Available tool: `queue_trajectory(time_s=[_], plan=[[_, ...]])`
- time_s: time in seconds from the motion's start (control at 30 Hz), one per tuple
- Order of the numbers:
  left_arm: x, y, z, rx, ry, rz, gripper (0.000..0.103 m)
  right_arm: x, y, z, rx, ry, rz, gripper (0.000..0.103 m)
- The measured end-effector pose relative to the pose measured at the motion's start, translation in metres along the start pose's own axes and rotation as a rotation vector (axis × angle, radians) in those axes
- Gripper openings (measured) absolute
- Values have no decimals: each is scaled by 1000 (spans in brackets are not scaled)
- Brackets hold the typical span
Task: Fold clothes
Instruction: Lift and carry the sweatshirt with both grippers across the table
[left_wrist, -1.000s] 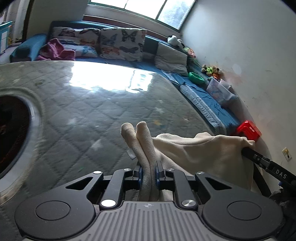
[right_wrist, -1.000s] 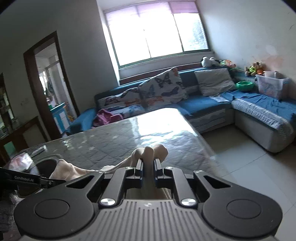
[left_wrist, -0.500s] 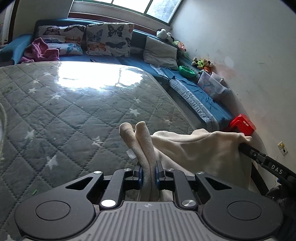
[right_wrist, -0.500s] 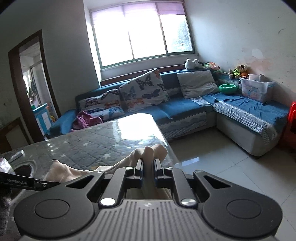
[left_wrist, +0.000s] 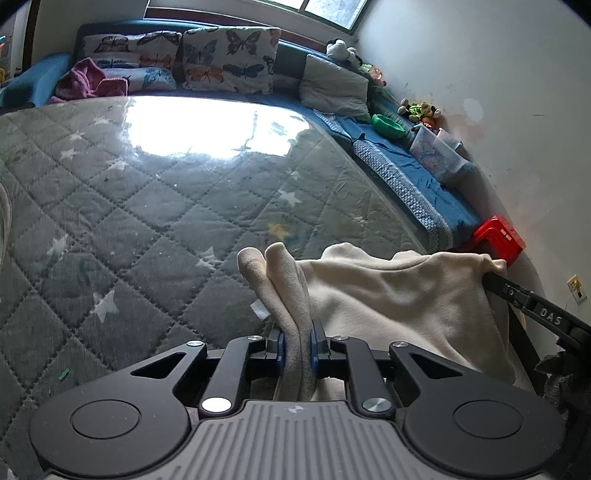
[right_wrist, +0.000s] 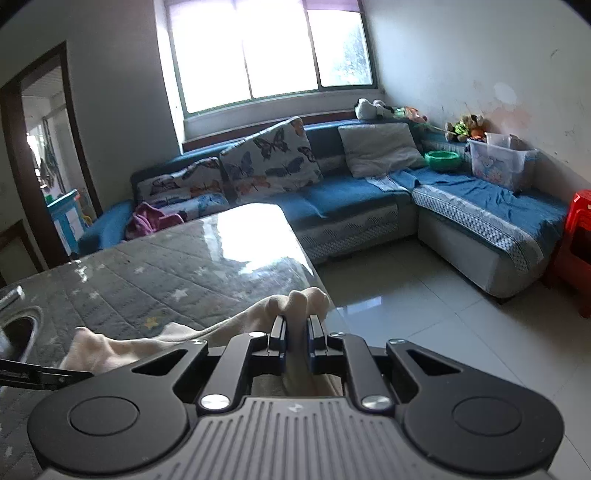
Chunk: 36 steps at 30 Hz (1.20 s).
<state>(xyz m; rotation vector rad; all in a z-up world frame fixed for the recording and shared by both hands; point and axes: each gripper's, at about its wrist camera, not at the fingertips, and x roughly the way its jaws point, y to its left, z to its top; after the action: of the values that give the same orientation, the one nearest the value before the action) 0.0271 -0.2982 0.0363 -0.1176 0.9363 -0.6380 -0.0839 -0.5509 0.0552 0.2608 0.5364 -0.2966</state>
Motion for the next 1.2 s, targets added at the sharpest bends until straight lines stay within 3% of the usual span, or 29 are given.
queue_trajectory(time_s=[0.37, 0.43, 0.63, 0.77, 1.03, 1.2], plan=[[-5, 7, 4, -2, 0, 43, 34, 13, 5, -4, -40, 33, -36, 13], [-6, 7, 5, -4, -5, 51, 37, 15, 12, -4, -57, 41, -18, 21], [-8, 8, 15, 10, -35, 81, 45, 35, 35, -6, -105, 79, 33, 30], [-3, 7, 21, 27, -41, 95, 46, 50, 48, -9, -128, 98, 52, 31], [14, 9, 27, 69, -32, 141, 46, 67, 58, -9, -141, 96, 40, 46], [18, 16, 27, 63, -24, 150, 48, 67, 61, -7, -149, 85, 30, 50]])
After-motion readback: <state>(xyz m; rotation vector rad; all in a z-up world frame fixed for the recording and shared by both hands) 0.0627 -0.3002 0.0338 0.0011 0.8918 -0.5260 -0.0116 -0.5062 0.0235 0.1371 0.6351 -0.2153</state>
